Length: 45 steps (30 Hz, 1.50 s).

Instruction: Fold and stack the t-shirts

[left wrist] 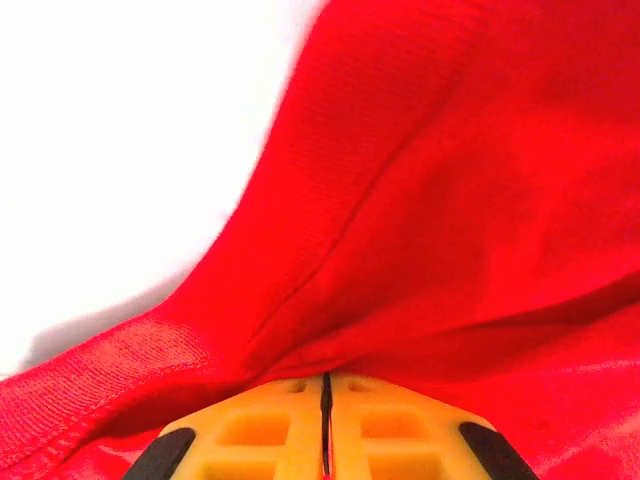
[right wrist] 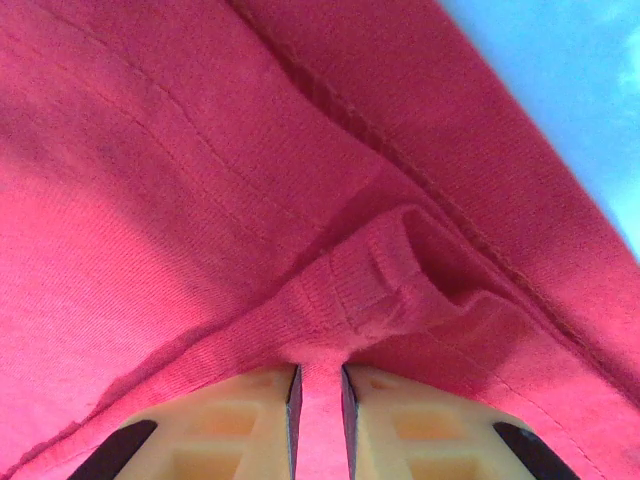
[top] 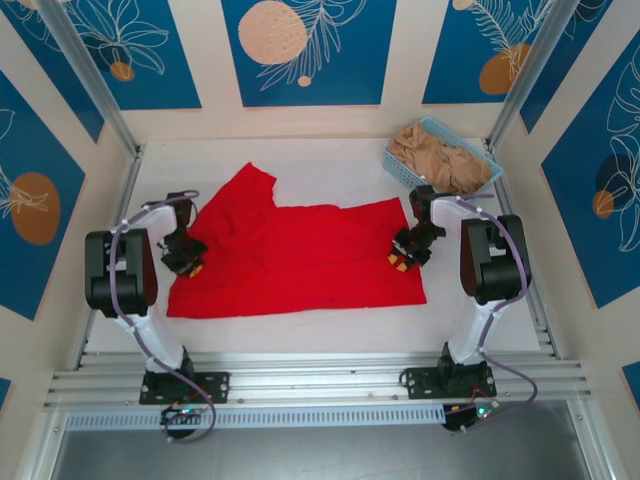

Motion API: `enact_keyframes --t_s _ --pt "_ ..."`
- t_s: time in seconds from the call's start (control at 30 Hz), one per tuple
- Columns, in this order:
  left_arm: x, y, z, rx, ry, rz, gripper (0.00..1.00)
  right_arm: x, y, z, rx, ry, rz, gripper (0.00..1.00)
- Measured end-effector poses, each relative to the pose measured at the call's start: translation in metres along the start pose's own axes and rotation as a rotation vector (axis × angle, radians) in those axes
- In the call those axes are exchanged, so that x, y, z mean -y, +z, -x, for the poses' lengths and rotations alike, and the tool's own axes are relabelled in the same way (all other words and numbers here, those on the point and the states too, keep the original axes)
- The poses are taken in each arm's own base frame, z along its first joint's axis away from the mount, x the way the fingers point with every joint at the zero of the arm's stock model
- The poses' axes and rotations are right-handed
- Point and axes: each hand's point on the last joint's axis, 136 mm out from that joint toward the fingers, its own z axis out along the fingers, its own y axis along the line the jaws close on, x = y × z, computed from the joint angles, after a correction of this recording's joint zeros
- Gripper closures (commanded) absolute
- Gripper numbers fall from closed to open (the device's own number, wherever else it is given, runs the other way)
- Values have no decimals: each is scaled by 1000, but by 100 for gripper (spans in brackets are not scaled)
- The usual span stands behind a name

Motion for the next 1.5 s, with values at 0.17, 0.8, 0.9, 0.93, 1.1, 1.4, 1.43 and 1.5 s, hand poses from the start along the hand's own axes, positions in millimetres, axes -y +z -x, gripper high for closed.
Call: enact_keyframes --t_s 0.17,0.8,0.9,0.93,1.1,1.4,1.43,1.5 --pt "-19 0 7 4 -38 54 89 3 5 -16 -41 6 -26 79" --pt "155 -148 121 355 114 -354 57 -99 -93 17 277 -267 240 62" --pt "213 -140 132 378 218 -430 51 -126 -90 40 278 -317 285 61" --pt "226 -130 133 368 245 -442 50 -133 -86 48 275 -330 290 60" --pt "263 -76 135 316 319 -459 47 -145 -70 73 253 -362 302 58" --pt "299 -70 171 438 376 -516 43 -147 -70 76 222 -362 342 58" --pt "302 -72 174 453 379 -526 42 -147 -71 76 222 -363 350 58" --pt "308 -77 178 477 380 -546 41 -143 -71 74 214 -358 354 58"
